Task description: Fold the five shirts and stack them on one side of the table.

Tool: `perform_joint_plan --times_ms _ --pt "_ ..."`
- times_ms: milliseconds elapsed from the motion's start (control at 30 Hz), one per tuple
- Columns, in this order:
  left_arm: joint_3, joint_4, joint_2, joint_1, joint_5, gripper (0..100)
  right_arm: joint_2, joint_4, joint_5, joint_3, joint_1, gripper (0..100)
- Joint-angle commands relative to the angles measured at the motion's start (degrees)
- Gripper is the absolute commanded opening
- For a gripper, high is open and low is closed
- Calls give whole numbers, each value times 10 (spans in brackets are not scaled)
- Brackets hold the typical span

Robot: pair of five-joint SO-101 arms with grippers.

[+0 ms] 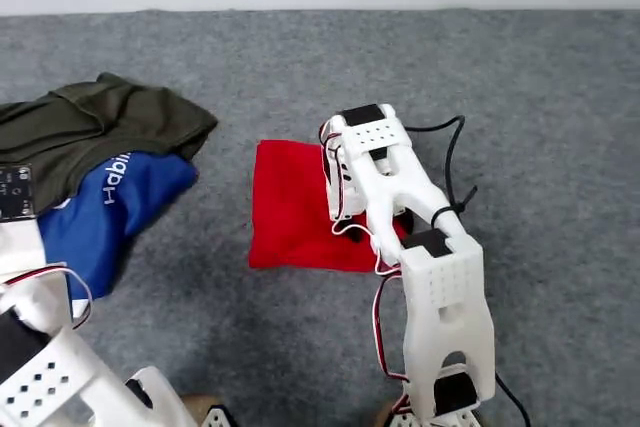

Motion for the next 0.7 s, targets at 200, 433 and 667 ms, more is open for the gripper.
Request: perform_joint_plan --times_ms 200,433,667 --pt "-2 -14 -9 -1 -6 15 19 61 81 -66 35 24" --pt "-2 -14 -9 0 -6 15 -35 109 245 -61 119 8" --pt "-2 -14 -9 0 -6 15 -99 92 638 -62 241 8"
